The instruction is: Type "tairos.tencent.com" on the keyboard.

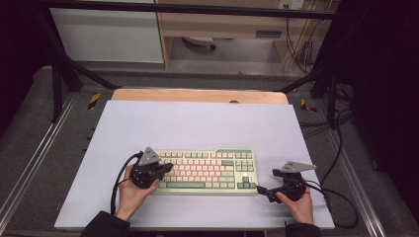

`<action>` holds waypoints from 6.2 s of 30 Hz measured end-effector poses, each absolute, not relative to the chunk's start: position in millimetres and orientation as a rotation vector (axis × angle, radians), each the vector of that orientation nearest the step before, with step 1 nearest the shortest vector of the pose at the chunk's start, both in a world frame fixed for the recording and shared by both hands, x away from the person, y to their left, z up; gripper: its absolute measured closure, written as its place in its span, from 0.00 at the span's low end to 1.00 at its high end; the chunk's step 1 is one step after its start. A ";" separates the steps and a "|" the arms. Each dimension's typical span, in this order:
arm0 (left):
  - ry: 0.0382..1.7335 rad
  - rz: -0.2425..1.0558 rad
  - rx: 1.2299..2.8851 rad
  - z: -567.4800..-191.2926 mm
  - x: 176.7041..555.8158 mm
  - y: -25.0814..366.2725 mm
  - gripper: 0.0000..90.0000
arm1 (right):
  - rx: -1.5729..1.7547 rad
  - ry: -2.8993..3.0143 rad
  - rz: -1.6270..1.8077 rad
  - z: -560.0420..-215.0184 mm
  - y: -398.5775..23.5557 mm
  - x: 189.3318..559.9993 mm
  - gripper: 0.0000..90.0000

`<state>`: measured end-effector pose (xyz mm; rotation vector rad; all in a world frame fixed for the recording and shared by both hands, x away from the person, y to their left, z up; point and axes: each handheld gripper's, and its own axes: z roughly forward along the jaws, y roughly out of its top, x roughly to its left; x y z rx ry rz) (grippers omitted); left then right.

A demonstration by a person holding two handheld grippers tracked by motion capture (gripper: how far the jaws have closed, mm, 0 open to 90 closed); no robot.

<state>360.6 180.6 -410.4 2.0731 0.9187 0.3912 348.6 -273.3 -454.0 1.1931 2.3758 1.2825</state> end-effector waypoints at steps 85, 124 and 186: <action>0.972 0.411 2.018 -422.0 352.8 222.0 0.99 | 0.955 2.448 1.293 -412.5 -168.3 352.7 0.54; 0.967 0.407 2.019 -422.4 353.4 221.2 1.00 | 1.022 2.441 1.369 -418.7 -108.8 380.9 0.99; 0.964 0.402 2.021 -423.0 352.8 220.4 1.00 | 0.958 2.543 1.244 -413.5 -97.8 384.7 1.00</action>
